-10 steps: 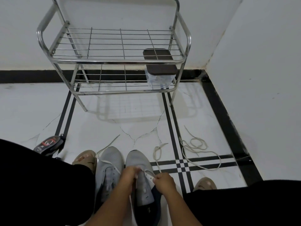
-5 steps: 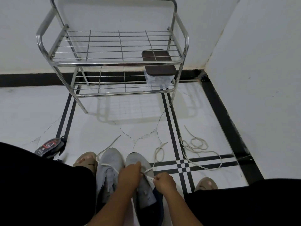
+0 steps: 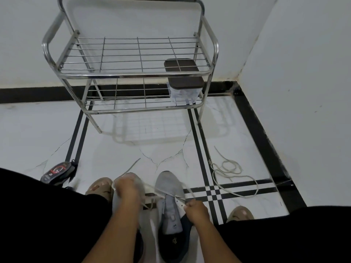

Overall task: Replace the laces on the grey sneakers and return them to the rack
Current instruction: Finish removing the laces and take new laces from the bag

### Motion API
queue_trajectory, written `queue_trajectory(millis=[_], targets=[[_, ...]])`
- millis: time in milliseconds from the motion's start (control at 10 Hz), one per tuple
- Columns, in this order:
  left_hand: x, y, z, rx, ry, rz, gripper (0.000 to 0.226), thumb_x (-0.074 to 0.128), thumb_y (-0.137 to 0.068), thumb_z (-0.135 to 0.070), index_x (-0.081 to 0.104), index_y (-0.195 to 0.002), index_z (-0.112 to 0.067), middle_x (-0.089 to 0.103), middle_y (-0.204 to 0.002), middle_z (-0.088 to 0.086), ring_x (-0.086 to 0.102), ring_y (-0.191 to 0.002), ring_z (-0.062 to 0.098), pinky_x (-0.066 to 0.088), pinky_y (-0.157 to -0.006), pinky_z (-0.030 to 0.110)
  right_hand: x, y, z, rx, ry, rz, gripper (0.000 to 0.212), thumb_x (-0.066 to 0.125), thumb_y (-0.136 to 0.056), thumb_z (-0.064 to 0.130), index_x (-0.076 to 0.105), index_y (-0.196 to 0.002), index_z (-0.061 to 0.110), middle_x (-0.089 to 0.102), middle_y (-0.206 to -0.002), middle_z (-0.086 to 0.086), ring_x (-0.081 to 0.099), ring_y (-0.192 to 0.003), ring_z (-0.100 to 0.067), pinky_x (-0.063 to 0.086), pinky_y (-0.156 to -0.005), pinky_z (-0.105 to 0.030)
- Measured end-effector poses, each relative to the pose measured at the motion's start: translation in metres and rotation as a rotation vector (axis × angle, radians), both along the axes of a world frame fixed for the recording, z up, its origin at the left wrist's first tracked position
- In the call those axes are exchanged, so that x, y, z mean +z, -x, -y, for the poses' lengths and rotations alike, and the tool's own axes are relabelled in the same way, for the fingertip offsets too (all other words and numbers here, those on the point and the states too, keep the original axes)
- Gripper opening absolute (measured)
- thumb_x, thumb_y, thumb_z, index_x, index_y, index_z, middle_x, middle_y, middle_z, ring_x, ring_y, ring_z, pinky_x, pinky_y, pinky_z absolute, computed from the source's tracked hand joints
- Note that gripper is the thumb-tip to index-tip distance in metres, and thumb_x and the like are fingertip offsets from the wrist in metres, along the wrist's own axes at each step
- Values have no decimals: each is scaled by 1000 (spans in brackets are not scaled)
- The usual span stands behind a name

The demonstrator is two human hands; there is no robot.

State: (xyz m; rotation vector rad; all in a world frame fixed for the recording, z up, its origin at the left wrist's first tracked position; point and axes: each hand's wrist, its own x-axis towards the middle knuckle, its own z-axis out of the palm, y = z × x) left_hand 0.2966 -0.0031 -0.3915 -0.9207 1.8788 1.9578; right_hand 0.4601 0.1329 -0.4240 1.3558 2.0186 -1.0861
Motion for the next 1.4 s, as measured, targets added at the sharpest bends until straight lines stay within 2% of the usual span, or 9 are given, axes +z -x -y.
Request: queue_trajectory(millis=[100,300,500,600,800,900,1000,1100,1400], targets=[[8,20,11,38,-109,162,19,35,-102,-26,42,-89,-14,48,-54,3,43,-43,14,38,-46,18,0,3,2,4,-2,-4,24,49,-92,20,71,-101,18,68,-108,-4,63,-101,-23,45,-77,-24],[-21,-47,-23,-1597,1038,-347,12,48,-94,-27,54,-103,-21,65,-100,5,63,-91,24,48,-73,31,4,7,7,73,-39,-19,23,48,-92,21,57,-71,23,68,-107,-10,63,-102,-27,42,-73,-23],[-36,-68,-24,-1515,1122,-450,9,41,-96,-17,48,-100,-19,63,-101,3,64,-89,23,48,-71,34,2,3,13,128,-48,-18,21,50,-92,22,59,-73,18,68,-107,-11,63,-102,-28,44,-76,-25],[-17,-50,-18,-1014,1015,-379,13,47,-91,-17,52,-79,-17,60,-87,6,61,-83,26,46,-66,34,2,4,12,100,-34,-29,22,50,-92,23,71,-98,19,69,-108,-7,63,-102,-25,45,-77,-24],[-5,33,11,-313,473,121,25,36,-100,-17,51,-113,-2,60,-102,19,68,-86,21,53,-70,31,0,4,9,38,-24,-9,22,48,-89,19,69,-90,20,68,-103,-5,64,-94,-24,42,-68,-23],[-1,12,-5,-627,436,-41,18,47,-99,-30,52,-99,-13,55,-67,4,52,-46,15,39,-45,25,0,7,11,62,-41,-12,24,47,-90,19,70,-94,18,68,-103,-6,64,-94,-24,41,-67,-23],[-21,-34,-21,-1556,892,-324,19,54,-92,-34,59,-105,-20,66,-95,3,63,-87,21,48,-73,29,0,8,12,81,-59,-16,24,48,-90,21,70,-99,17,68,-106,-7,63,-98,-26,41,-70,-23],[-40,-68,-23,-1648,1197,-450,23,44,-97,-25,49,-119,-20,65,-107,4,64,-97,24,48,-76,33,-1,6,12,100,-59,-16,24,50,-91,25,69,-102,17,68,-109,-7,63,-101,-26,42,-72,-24],[-33,-55,-16,-864,241,194,19,46,-92,-11,51,-73,-11,51,-74,11,49,-67,23,38,-64,29,-5,8,12,60,-24,-21,27,49,-90,19,71,-106,18,68,-110,-5,64,-100,-23,46,-72,-24]])
